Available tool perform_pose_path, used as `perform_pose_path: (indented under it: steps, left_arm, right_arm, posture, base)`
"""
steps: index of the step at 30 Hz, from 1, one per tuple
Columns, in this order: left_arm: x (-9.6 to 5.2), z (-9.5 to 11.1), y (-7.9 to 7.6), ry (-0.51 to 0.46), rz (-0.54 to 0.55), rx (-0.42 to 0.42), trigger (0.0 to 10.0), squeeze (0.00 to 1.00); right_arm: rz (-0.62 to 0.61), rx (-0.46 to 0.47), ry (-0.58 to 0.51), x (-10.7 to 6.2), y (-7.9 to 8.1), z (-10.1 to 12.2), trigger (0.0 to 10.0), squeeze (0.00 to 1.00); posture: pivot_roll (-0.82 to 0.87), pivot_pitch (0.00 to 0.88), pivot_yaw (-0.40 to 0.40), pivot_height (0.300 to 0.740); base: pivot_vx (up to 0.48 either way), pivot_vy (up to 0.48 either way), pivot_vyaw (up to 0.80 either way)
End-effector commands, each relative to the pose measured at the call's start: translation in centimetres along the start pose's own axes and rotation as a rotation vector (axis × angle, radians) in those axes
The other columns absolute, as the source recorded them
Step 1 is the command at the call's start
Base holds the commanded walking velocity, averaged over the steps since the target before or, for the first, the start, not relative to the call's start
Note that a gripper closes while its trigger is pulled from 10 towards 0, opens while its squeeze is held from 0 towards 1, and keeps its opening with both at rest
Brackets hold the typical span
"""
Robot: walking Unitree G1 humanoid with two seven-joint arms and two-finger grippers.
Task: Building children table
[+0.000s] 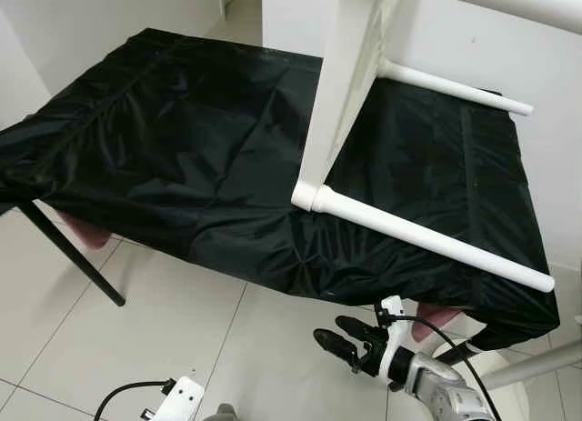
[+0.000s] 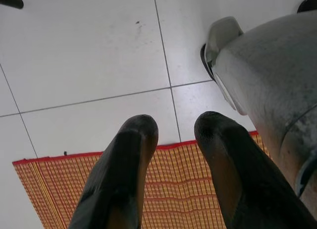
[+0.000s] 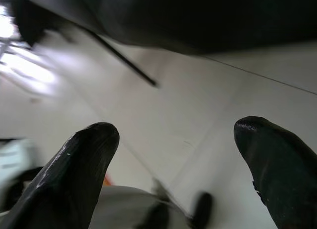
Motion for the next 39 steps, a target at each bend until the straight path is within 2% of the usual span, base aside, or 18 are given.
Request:
perform_pose_path:
  steps: [1, 9, 13, 22, 24, 28, 30, 35, 39]
  left_arm:
    - [-0.5, -2.8, 1.6, 0.095, 0.035, -0.065, 10.0, 0.0]
    - [-0.5, -2.8, 1.3, 0.096, 0.057, -0.101, 10.0, 0.0]
    - [-0.5, -2.5, 1.4, 0.084, 0.081, -0.108, 10.0, 0.0]
    - [-0.4, -1.9, 1.8, 0.067, 0.091, -0.091, 10.0, 0.0]
    - [-0.3, -1.7, 2.0, 0.061, 0.094, -0.086, 10.0, 0.0]
    - [-0.3, -0.8, 3.2, 0.036, 0.111, -0.064, 10.0, 0.0]
    - [-0.2, -0.6, 3.5, 0.03, 0.114, -0.057, 10.0, 0.0]
    - [-0.2, -0.1, 3.8, 0.016, 0.117, -0.041, 10.0, 0.0]
    - [-0.1, 0.5, 4.3, 0.005, 0.128, -0.035, 10.0, 0.0]
  right_arm:
    - [-0.093, 0.0, 0.027, -0.2, -0.9, -1.1, 10.0, 0.0]
    - [-0.245, 0.017, 0.072, -0.1, -2.2, -2.4, 10.0, 0.0]
    - [-0.379, 0.009, 0.138, -0.3, -2.9, -4.0, 10.0, 0.0]
    - [-0.443, 0.006, 0.166, -0.6, -3.1, -4.9, 10.0, 0.0]
    - [-0.47, 0.026, 0.155, -0.9, -3.5, -4.9, 10.0, 0.0]
    - [-0.63, 0.043, 0.134, -3.5, -5.7, -4.9, 10.0, 0.0]
    - [-0.676, 0.042, 0.138, -4.3, -6.2, -5.0, 10.0, 0.0]
    - [-0.753, 0.039, 0.16, -5.6, -6.9, -5.4, 10.0, 0.0]
    - [-0.772, 0.05, 0.182, -5.7, -6.8, -6.0, 10.0, 0.0]
  posture:
    - [0.19, 0.083, -0.017, 0.74]
    - [0.2, 0.08, -0.024, 0.74]
    - [0.21, 0.078, -0.017, 0.74]
    - [0.2, 0.073, 0.001, 0.74]
    - [0.2, 0.071, 0.005, 0.74]
    - [0.18, 0.062, 0.028, 0.74]
    - [0.17, 0.056, 0.041, 0.74]
    - [0.16, 0.043, 0.059, 0.74]
    - [0.15, 0.035, 0.073, 0.74]
  base:
    - [0.0, 0.0, 0.0]
    - [0.0, 0.0, 0.0]
    - [0.0, 0.0, 0.0]
    - [0.0, 0.0, 0.0]
    - [0.0, 0.0, 0.0]
    - [0.0, 0.0, 0.0]
    - [0.0, 0.0, 0.0]
    - [0.0, 0.0, 0.0]
    - [0.0, 0.0, 0.0]
Point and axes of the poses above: a point about 5 cm out from each wrist's last joint towards the gripper, its own x axis pointing out of the wrist towards the gripper, its own z axis along the axis of the wrist's last joint, y = z × x, the point moved 1 cm from there along x, pointing out of the wrist towards the gripper, and after that the axes turned 4 degrees about x, right-handed, at the moved point
